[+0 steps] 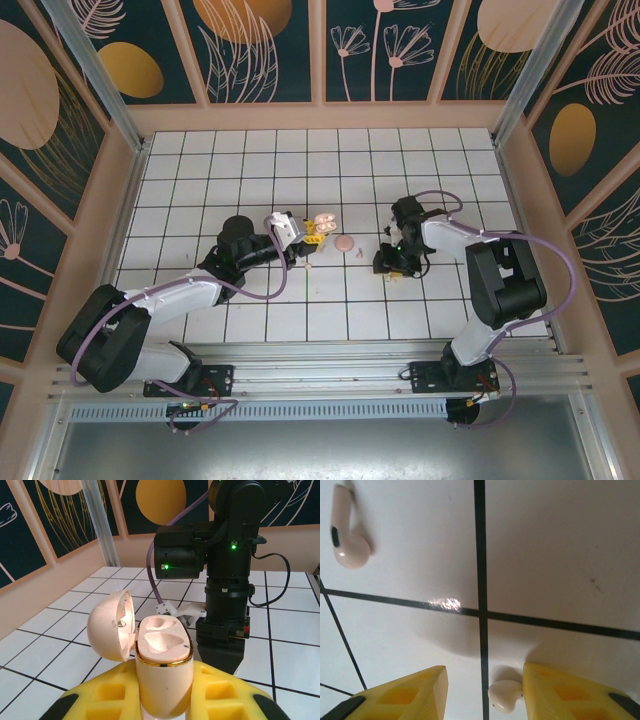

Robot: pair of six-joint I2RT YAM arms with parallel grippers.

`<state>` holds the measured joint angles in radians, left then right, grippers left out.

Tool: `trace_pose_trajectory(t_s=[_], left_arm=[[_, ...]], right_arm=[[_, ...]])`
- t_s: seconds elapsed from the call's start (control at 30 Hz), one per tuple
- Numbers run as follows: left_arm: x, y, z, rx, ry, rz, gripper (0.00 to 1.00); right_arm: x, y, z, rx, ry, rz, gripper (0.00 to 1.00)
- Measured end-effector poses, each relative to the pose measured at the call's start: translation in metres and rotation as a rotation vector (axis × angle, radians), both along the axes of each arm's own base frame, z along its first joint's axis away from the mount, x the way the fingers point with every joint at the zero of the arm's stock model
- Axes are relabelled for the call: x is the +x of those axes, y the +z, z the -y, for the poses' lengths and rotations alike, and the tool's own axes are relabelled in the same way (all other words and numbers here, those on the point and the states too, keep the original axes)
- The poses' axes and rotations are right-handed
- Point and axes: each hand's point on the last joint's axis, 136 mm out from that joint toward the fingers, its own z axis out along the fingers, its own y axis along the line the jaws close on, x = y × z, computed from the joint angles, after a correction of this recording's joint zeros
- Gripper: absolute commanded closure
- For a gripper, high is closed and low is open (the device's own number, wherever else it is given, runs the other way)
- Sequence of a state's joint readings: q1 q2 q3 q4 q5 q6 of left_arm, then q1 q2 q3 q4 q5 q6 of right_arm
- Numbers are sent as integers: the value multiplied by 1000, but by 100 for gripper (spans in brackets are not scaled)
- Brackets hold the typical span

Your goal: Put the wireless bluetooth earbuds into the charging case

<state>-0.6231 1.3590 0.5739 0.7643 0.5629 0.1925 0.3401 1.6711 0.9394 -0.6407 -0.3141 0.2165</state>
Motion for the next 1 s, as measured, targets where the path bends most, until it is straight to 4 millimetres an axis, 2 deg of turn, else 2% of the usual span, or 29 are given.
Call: trace_pose_trajectory(t_s=[0.37,0.63,1.0], left_arm=[[0,-1,0,3,0,-5,88],[0,-1,0,4,0,-5,88],[1,-2,-1,8,9,-8,88]], right_arm=[[-15,-1,1,-28,10,-56,59],[-7,3,2,-95,33,-10,61],[-11,-6,3,-170,72,-8,67]])
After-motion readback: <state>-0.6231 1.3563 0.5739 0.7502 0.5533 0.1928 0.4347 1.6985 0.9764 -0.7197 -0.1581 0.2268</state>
